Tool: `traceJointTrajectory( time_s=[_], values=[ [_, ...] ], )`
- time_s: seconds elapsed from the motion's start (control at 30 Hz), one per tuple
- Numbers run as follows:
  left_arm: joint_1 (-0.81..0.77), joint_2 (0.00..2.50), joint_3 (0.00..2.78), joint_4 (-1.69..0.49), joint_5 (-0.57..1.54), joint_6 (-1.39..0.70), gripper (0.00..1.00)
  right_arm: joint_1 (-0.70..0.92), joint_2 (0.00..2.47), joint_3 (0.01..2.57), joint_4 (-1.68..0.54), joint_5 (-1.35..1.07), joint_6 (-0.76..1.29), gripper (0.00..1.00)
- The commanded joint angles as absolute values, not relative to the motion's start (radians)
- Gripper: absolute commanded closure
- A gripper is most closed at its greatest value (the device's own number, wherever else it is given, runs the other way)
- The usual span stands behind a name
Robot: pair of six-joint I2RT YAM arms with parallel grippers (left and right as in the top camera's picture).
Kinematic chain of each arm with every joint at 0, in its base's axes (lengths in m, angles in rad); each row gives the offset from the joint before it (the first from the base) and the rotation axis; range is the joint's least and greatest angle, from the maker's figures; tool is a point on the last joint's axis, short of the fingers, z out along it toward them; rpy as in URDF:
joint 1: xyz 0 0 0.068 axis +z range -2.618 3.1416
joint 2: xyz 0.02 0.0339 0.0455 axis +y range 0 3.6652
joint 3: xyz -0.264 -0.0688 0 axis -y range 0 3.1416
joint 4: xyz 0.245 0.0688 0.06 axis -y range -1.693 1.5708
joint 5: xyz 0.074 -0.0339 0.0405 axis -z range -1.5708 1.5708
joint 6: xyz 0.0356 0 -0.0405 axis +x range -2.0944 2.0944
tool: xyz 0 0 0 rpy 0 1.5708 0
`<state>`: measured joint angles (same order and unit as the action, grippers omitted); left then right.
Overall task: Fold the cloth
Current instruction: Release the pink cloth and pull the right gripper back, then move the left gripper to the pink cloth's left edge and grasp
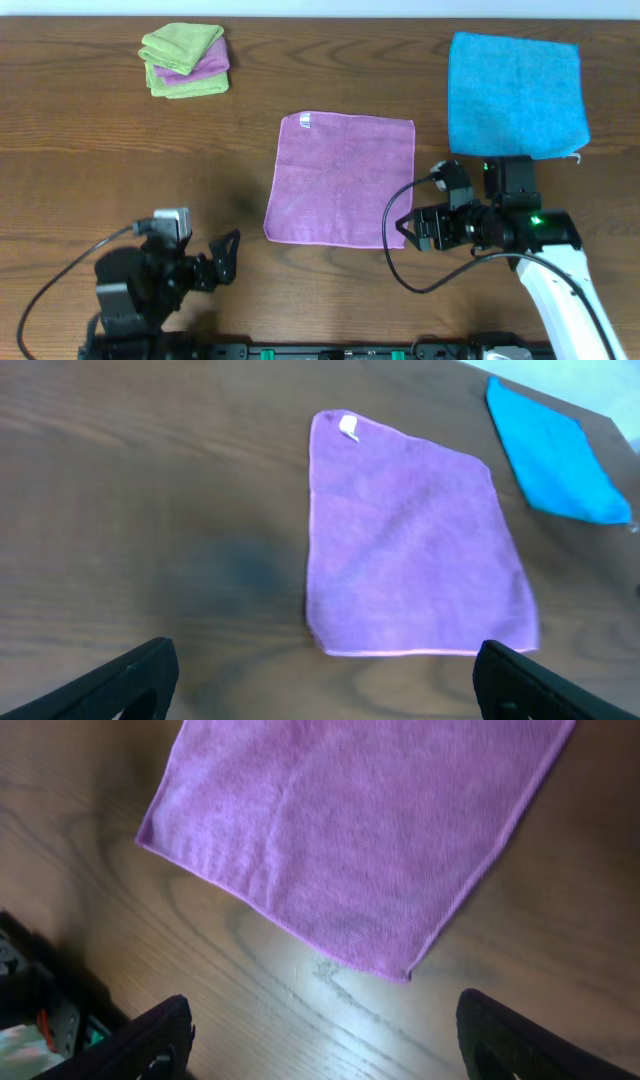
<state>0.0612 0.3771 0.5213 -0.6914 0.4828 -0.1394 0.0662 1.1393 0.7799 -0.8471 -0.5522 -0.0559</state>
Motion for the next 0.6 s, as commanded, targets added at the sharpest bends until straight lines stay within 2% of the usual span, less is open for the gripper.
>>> traceJointTrajectory(
  time_s=[0.0, 0.17, 0.4, 0.57],
  values=[
    [0.056, 0.551, 0.651, -0.735, 0.562, -0.247, 0.05, 0.036, 1.102, 0.736, -0.844, -0.610, -0.049, 0.15],
    [0.056, 0.821, 0.842, -0.784, 0.743, -0.259, 0.05, 0.029, 1.095, 0.689, -0.813, -0.611, -0.028, 0.15],
    [0.056, 1.032, 0.881, -0.751, 0.760, -0.471, 0.05, -0.024, 1.095, 0.594, -0.718, -0.691, 0.015, 0.15],
    [0.056, 1.164, 0.881, -0.750, 0.760, -0.492, 0.05, -0.108, 1.095, 0.526, -0.661, -0.743, 0.023, 0.12]
  ],
)
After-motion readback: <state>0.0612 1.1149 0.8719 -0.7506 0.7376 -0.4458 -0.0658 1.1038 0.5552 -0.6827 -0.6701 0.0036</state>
